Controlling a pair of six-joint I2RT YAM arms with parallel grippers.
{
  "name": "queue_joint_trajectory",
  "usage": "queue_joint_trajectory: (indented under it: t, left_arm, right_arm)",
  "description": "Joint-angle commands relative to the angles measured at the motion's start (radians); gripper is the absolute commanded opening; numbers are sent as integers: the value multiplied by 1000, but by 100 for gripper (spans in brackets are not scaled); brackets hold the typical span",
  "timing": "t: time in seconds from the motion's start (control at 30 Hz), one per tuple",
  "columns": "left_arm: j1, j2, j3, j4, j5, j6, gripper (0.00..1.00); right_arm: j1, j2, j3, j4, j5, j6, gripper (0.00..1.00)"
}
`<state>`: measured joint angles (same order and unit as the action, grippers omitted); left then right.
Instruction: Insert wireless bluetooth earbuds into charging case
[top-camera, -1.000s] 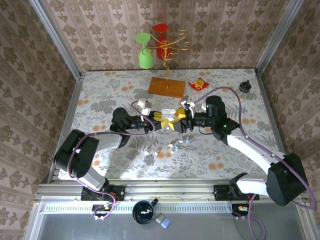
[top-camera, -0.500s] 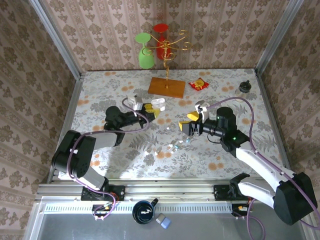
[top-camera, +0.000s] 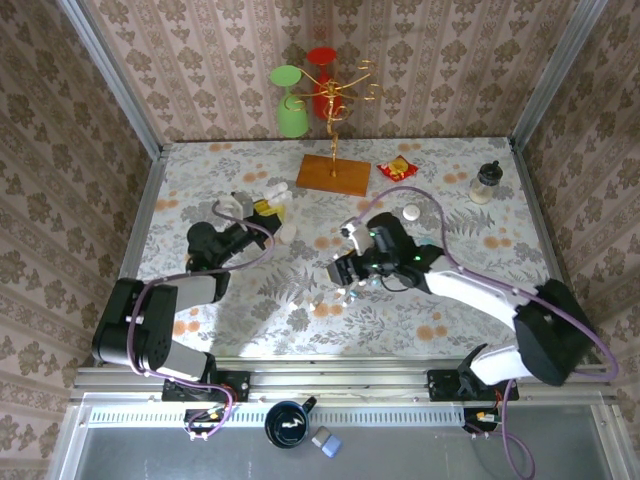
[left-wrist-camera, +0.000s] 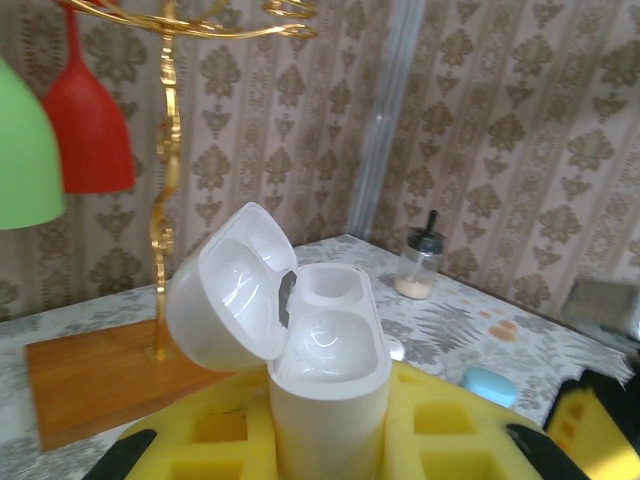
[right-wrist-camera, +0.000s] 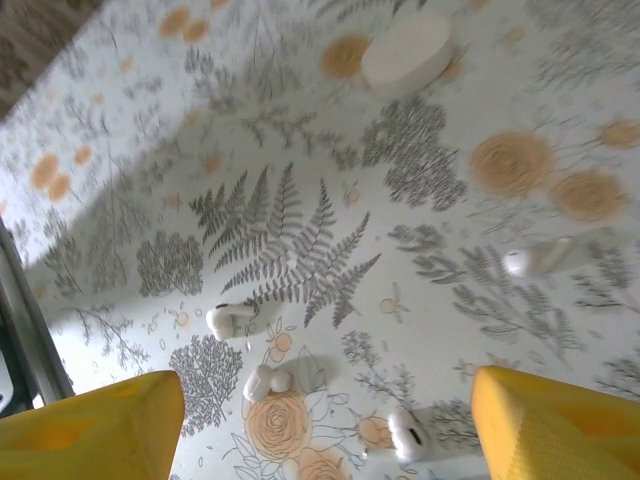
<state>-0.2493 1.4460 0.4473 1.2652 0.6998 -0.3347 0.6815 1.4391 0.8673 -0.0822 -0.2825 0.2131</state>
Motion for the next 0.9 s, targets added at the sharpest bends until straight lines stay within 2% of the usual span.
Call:
queue_joint_trajectory:
  t: [0.0,0.2,0.37,0.43,0.67,0.87]
  left_arm:
    - [29,-33,-23,26,-73,23,0]
    - [61,-58,-48,26,-92,18,0]
    - [71,-72,-57,25,-82,16,0]
    - [74,-75,-60,25,-73,18,0]
    - [74,-72,-63,25,-63,27,0]
    - [70,-70,-58,25,-21,35,0]
  right_arm:
    - [41,110,90,-108,99,35,74]
    - [97,278,223,-184,116,31,71]
    - [93,366,312,-297,159,62,66]
    - [74,365,298,-302,153,89,63]
    - [-10,301,163,-214,-16,230,57]
    - [-20,292,106,-198,-59,276,51]
